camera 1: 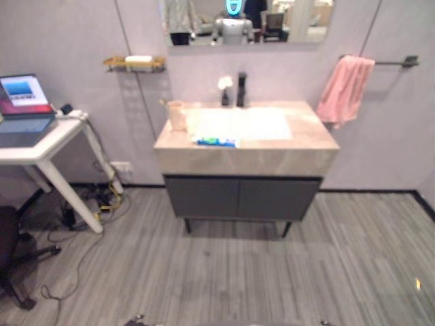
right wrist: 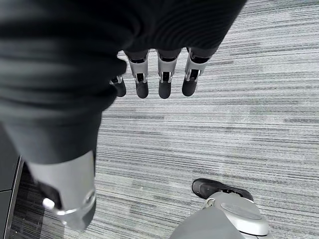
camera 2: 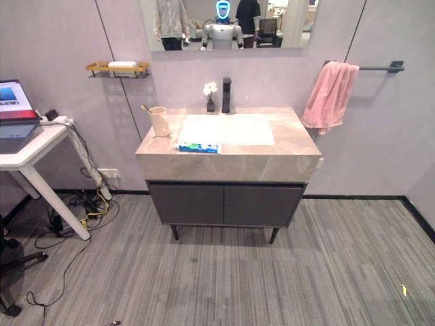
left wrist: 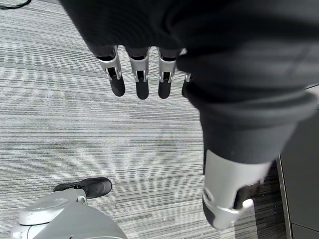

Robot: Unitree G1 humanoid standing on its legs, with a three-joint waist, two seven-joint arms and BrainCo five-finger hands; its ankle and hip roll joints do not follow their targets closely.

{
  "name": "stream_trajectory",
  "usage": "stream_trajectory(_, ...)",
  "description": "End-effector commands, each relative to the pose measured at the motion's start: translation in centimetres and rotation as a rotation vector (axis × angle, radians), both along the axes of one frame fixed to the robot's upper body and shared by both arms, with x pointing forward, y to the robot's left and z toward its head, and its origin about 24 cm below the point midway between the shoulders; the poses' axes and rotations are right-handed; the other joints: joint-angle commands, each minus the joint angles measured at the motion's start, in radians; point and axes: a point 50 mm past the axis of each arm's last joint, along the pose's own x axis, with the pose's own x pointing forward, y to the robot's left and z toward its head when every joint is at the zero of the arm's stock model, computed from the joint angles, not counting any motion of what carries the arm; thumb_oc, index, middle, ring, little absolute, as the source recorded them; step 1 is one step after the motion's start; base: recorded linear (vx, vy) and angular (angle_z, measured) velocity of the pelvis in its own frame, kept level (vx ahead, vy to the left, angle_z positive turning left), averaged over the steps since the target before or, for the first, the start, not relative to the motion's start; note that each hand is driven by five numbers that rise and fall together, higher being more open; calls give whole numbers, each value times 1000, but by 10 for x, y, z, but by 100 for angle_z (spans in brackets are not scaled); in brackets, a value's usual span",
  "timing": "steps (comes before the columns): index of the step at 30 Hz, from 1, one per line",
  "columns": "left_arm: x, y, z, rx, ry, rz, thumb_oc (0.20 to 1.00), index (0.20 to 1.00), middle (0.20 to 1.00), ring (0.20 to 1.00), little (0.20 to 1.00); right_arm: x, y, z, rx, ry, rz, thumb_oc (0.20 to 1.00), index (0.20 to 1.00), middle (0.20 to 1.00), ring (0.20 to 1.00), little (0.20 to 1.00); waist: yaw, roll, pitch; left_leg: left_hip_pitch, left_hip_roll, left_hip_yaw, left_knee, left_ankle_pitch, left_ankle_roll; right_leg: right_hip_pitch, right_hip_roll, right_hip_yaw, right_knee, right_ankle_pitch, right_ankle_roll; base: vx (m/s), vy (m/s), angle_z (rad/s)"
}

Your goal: Put brush and paste in cup on sink, flatten towel.

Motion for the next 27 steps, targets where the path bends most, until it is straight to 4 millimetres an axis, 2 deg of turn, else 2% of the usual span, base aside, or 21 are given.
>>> stream_trajectory(1, -4, 7, 1, 15, 16, 49, 1000, 1000, 1000, 1000, 1000, 7, 6, -1, 4, 6, 13, 1000, 1000, 1000, 1000, 1000, -22, -46, -17, 6, -26, -53, -29, -75, 27, 117, -52, -25, -249, 90, 87, 0, 0, 0)
stream_trajectory(6, -3, 8, 2, 18, 11, 58, 1000, 1000, 1000, 1000, 1000, 12, 7, -1, 7, -13, 19, 1000, 1000, 1000, 1000, 1000, -21, -48, -12, 5, -26, -54, -29, -75, 26, 118, -51, -25, -248, 88, 86, 0, 0, 0)
stream_trajectory(7, 3, 8, 3, 19, -21, 63, 1000, 1000, 1000, 1000, 1000, 25, 10, 1, 22, -75, 17, 1000, 1000, 1000, 1000, 1000, -20, -49, -9, 1, -26, -54, -23, -76, 26, 115, -51, -25, -245, 86, 86, 0, 0, 0)
stream_trajectory(9, 5, 10, 4, 21, -38, 74, 1000, 1000, 1000, 1000, 1000, 32, 12, 2, 32, -112, 14, 1000, 1000, 1000, 1000, 1000, -19, -49, -7, -1, -26, -55, -19, -76, 25, 114, -51, -24, -242, 84, 85, 0, 0, 0)
stream_trajectory(12, 6, 13, 5, 27, -75, 100, 1000, 1000, 1000, 1000, 1000, 55, 20, 8, 66, -224, 43, 1000, 1000, 1000, 1000, 1000, -18, -51, 5, -7, -26, -55, -7, -78, 24, 110, -51, -23, -232, 81, 85, 0, 0, 0)
stream_trajectory(20, 12, 12, 6, 26, -104, 98, 1000, 1000, 1000, 1000, 1000, 71, 29, 12, 79, -278, 96, 1000, 1000, 1000, 1000, 1000, -14, -56, 7, -10, -24, -63, -5, -77, 21, 112, -49, -34, -230, 73, 84, 0, 0, 0)
stream_trajectory(27, 30, 8, 10, 13, -190, 70, 1000, 1000, 1000, 1000, 1000, 79, 30, 17, 78, -327, 129, 1000, 1000, 1000, 1000, 1000, -11, -62, 15, -16, -23, -74, 1, -75, 17, 112, -48, -46, -225, 68, 81, 10, -10, 8)
